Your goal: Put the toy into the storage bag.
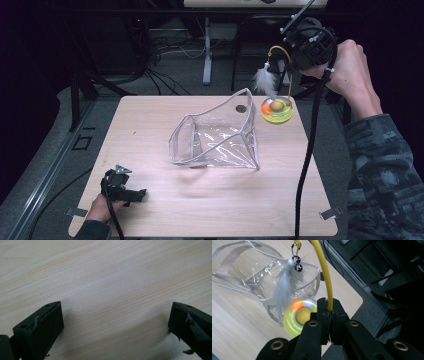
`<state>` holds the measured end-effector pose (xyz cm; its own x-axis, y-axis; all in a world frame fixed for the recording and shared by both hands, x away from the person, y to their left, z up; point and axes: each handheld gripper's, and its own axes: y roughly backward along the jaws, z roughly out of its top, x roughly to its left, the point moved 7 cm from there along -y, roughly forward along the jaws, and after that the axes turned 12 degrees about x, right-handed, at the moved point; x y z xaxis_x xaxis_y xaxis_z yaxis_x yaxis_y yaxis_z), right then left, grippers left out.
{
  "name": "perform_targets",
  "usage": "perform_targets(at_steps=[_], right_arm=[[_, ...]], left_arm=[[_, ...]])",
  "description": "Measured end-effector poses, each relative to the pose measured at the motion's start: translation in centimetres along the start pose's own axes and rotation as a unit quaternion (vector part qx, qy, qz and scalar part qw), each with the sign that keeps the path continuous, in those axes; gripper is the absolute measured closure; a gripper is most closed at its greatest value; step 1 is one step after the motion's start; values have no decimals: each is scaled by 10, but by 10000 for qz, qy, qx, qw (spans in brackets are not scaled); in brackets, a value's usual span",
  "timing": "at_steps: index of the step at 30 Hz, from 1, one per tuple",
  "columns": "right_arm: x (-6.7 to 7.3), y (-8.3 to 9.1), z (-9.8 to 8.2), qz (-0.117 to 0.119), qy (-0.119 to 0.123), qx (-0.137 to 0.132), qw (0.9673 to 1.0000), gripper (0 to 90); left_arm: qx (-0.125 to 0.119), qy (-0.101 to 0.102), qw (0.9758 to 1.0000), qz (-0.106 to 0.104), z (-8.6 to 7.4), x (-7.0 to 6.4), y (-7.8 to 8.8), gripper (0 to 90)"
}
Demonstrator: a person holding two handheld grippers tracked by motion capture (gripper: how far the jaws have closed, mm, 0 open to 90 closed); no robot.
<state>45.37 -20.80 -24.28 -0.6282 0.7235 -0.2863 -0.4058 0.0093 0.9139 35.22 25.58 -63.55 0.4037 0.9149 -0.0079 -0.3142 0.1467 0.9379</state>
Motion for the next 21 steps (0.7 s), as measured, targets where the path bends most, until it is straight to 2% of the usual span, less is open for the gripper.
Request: perform_targets(at_steps=[9,21], right_arm=[[6,8,15,-63,113,-107,9999,881],[15,15,32,-20,242,-182,9995,881]], left_arm=[[6,1,10000,-3,0,0,0,0],[-10,-25,10000,7,0,0,0,0]])
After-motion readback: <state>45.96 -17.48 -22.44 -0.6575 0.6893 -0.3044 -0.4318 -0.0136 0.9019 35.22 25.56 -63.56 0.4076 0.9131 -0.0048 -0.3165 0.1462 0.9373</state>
